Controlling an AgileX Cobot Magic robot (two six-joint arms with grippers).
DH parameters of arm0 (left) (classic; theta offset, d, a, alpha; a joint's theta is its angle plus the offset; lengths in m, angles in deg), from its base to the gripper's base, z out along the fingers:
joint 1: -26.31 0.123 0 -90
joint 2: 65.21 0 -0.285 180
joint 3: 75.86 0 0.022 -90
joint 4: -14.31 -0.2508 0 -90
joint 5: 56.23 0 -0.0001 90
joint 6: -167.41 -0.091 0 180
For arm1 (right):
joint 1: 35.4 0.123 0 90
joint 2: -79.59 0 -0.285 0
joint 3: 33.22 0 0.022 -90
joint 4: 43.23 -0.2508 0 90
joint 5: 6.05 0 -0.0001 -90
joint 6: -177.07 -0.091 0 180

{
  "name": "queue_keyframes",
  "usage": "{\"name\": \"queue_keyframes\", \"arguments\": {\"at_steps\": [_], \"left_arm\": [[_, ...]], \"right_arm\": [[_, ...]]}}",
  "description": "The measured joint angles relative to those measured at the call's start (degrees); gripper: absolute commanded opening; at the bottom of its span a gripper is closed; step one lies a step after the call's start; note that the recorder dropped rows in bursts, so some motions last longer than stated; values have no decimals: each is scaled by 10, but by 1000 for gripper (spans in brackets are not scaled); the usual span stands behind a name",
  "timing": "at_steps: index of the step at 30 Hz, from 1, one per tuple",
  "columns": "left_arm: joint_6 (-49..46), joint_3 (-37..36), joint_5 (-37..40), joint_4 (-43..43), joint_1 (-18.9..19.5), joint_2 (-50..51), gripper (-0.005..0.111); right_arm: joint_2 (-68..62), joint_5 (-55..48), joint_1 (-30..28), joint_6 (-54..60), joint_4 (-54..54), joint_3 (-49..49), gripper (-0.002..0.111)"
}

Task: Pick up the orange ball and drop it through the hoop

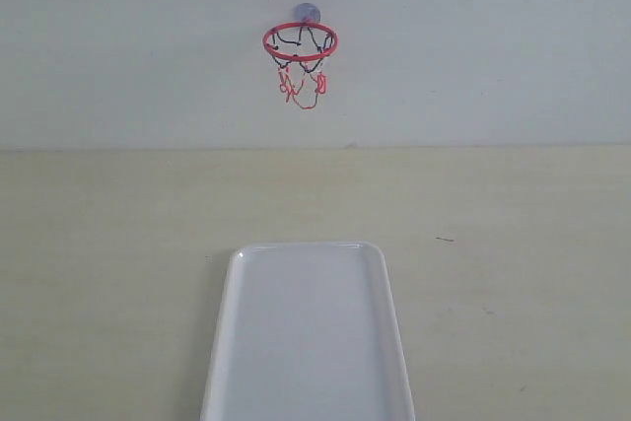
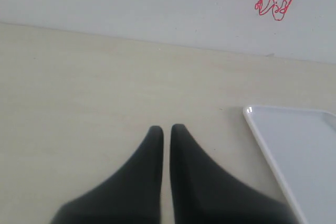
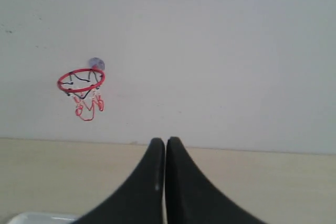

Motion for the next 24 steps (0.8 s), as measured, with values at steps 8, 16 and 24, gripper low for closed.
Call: {"name": "queue_keyframes", "arguments": {"at_steps": [8, 16, 24], "left_arm": [[0, 0, 0, 0, 0, 0, 4], [0, 0, 0, 0, 0, 0, 4], [0, 0, 0, 0, 0, 0, 4]], "right_arm": [[195, -111, 0, -4, -1, -130, 0], [232, -126, 0, -66, -4, -137, 0], [232, -183, 0, -328, 333, -137, 0]]}}
